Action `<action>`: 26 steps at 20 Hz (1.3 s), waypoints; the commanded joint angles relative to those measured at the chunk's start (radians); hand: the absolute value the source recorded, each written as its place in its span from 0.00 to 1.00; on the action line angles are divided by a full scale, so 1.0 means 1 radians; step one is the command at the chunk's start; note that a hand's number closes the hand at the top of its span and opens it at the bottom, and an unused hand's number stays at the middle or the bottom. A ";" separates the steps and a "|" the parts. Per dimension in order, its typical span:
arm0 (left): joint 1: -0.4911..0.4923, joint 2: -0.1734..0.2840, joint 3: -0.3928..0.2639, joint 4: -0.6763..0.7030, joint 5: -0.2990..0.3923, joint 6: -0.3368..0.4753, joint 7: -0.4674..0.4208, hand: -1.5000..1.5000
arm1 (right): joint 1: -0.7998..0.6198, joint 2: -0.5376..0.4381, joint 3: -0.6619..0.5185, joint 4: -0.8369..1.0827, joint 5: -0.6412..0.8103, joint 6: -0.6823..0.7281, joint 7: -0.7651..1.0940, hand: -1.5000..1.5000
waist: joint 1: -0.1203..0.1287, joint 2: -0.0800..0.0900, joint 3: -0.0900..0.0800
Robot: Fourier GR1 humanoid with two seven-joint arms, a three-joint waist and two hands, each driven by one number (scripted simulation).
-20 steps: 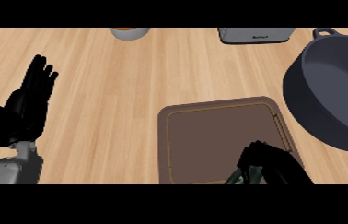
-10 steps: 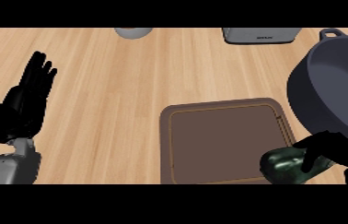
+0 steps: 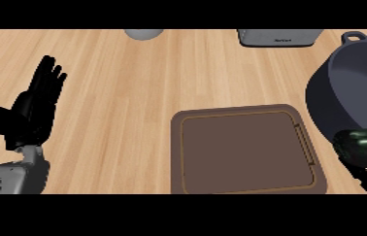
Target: Pick the eggplant from the tray and place it in the pot
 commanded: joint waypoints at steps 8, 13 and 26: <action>-0.012 -0.040 -0.027 -0.002 -0.044 0.005 -0.002 0.50 | -0.242 -0.124 -0.241 0.496 -0.255 -0.005 -0.150 1.00 | 0.016 0.004 0.001; -0.057 -0.031 -0.018 -0.023 -0.029 0.008 0.052 0.50 | -0.172 -0.229 -0.184 0.584 0.169 -0.218 -0.298 1.00 | 0.030 0.013 0.002; -0.049 -0.036 0.000 0.037 -0.026 -0.035 0.003 0.50 | -0.536 -0.312 -0.197 1.480 0.181 -0.407 -0.542 1.00 | 0.040 0.012 0.002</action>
